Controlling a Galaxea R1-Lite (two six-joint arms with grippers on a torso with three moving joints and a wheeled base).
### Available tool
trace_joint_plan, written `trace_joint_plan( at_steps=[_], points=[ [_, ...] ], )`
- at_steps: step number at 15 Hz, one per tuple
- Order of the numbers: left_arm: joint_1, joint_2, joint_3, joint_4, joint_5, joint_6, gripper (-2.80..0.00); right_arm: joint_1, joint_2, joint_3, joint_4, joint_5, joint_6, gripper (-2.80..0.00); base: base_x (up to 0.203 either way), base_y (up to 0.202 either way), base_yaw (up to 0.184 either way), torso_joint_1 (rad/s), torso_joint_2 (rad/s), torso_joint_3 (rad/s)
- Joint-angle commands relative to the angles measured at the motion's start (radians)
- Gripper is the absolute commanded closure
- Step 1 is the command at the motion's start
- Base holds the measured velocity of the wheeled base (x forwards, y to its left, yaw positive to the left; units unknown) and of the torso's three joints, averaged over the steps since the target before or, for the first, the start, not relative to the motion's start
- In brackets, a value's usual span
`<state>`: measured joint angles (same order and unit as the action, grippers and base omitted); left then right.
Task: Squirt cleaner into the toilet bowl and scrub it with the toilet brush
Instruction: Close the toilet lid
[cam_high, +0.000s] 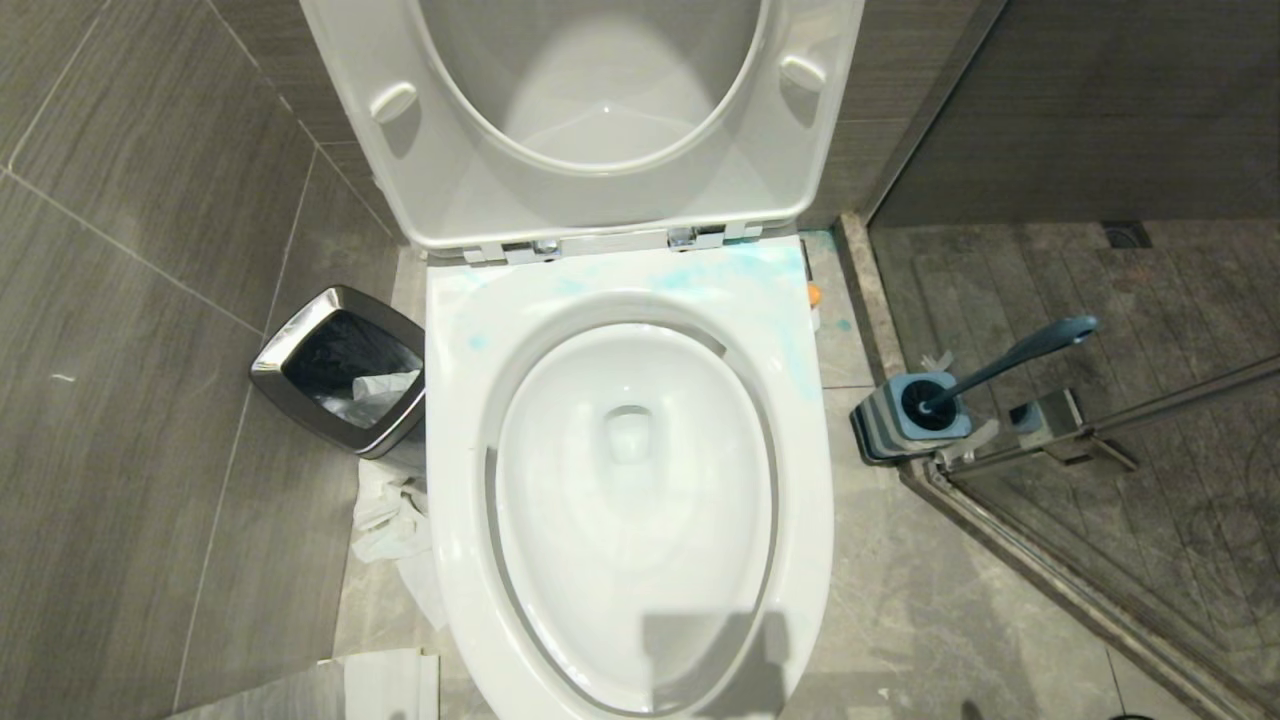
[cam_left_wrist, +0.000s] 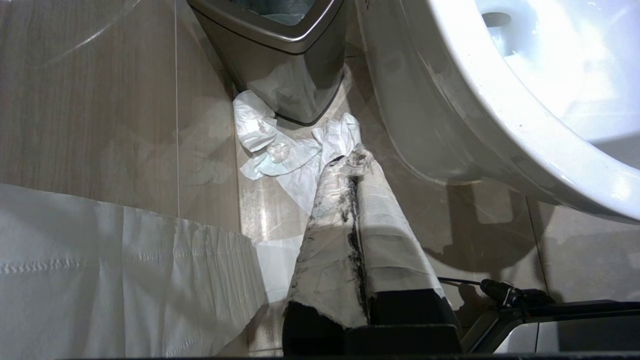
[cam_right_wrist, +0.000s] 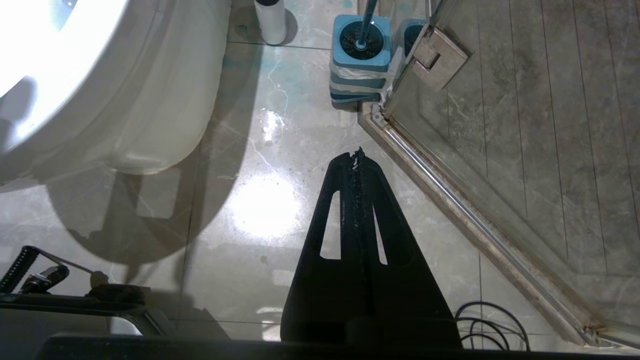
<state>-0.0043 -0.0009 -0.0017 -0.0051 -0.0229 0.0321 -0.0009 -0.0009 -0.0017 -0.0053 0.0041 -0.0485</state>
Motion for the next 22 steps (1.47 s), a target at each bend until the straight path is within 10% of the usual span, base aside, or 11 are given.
trace_joint_plan(
  at_steps=[1, 12, 22],
  points=[
    [0.0, 0.001, 0.0, 0.001, 0.0, 0.0, 0.0, 0.0, 0.001, 0.0, -0.001, 0.0, -0.001, 0.0, 0.0, 0.0, 0.0, 0.0, 0.0, 0.0],
    [0.0, 0.001, -0.029, -0.003, -0.008, 0.042, 0.0, 0.0, 0.001, 0.0, -0.001, 0.0, -0.001, 0.0, 0.0, 0.0, 0.0, 0.0, 0.0, 0.0],
    [0.0, 0.471, -0.774, 0.078, -0.026, 0.134, 0.0, 0.001, 0.001, 0.0, -0.001, 0.0, -0.001, 0.0, 0.0, 0.0, 0.0, 0.0, 0.0, 0.0]
  ],
)
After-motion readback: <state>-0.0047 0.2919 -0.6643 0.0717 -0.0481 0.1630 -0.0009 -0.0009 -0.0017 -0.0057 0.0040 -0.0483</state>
